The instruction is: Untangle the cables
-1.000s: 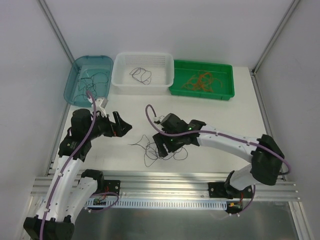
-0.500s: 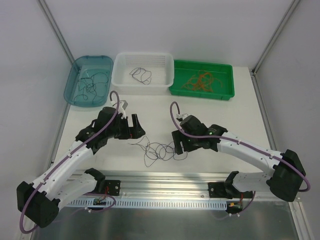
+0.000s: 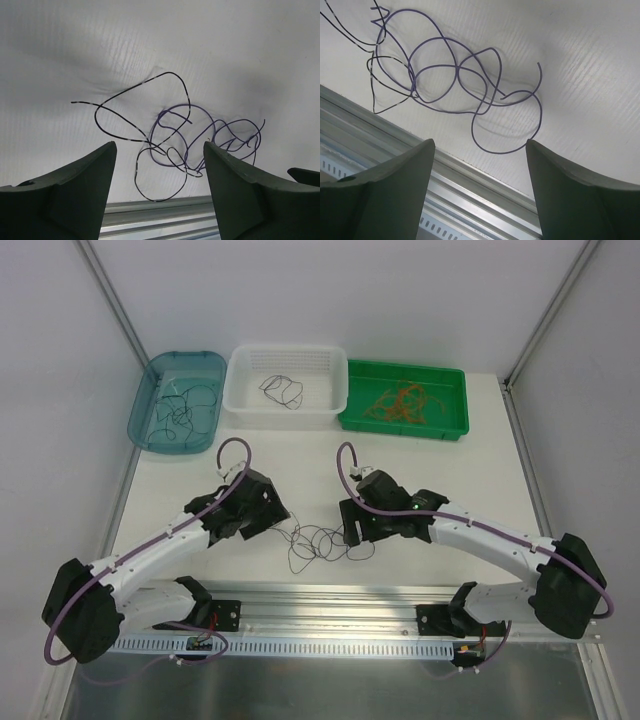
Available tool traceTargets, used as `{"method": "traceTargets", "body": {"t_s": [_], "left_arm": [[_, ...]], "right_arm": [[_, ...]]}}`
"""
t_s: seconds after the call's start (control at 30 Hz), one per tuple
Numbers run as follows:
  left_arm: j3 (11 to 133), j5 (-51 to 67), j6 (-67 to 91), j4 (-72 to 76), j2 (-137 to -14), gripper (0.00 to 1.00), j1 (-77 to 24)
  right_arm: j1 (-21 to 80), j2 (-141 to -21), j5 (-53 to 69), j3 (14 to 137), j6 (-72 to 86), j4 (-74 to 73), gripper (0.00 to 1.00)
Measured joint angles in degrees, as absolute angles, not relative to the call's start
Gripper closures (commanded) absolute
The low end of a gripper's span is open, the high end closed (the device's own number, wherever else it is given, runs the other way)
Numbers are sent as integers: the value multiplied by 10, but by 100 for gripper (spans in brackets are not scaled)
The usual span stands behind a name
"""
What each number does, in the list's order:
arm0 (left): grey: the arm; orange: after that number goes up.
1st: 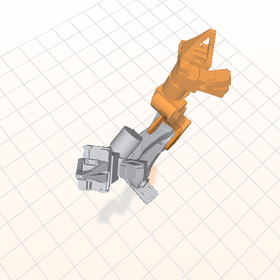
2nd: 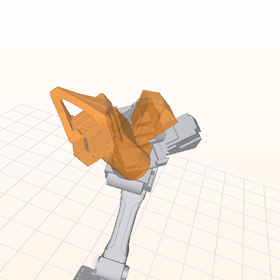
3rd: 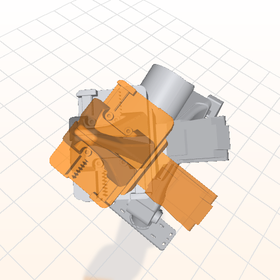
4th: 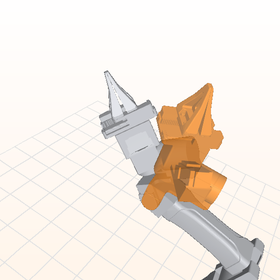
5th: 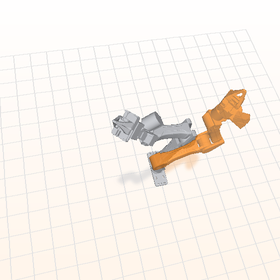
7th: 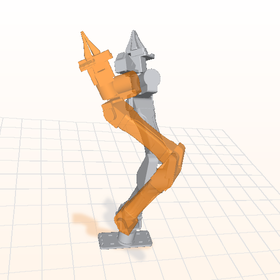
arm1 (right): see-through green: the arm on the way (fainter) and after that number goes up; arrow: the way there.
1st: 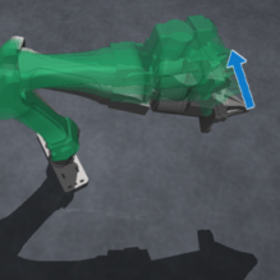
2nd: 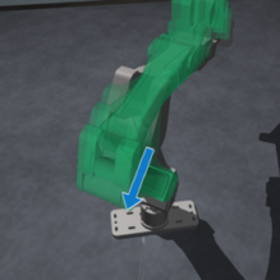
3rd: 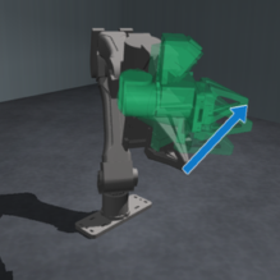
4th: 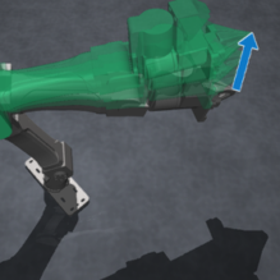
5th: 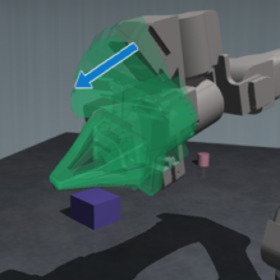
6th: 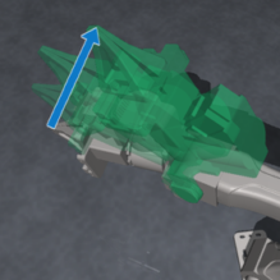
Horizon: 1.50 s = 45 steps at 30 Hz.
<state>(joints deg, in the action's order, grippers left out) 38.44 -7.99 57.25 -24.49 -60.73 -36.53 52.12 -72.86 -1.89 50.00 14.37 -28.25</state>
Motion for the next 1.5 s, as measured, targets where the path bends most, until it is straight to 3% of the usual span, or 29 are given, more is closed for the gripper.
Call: {"method": "traceTargets", "body": {"t_s": [0.43,0.6,0.73,0.93,1.03,1.07,1.17,1.33,1.5], "left_arm": [[361,-142,700,-241,-688,52,-421],[361,-148,714,-223,-712,81,-423],[358,-151,713,-216,-722,95,-424],[358,-159,688,-213,-699,100,-424],[359,-171,664,-214,-663,100,-424],[361,-174,654,-217,-651,100,-424],[376,-192,620,-233,-616,100,-424],[427,-218,545,-272,-571,100,-398],[478,-212,457,-303,-546,100,-302]], "right_arm": [[521,-791,30,491,150,-237,23],[521,-826,50,491,158,-212,24],[521,-853,56,491,161,-200,28],[514,-889,60,491,172,-197,44],[503,-903,63,491,179,-197,62],[499,-906,65,492,182,-199,75],[488,-908,64,492,190,-199,96],[461,-900,60,485,196,-203,99],[405,-846,30,463,188,-244,99]]}}
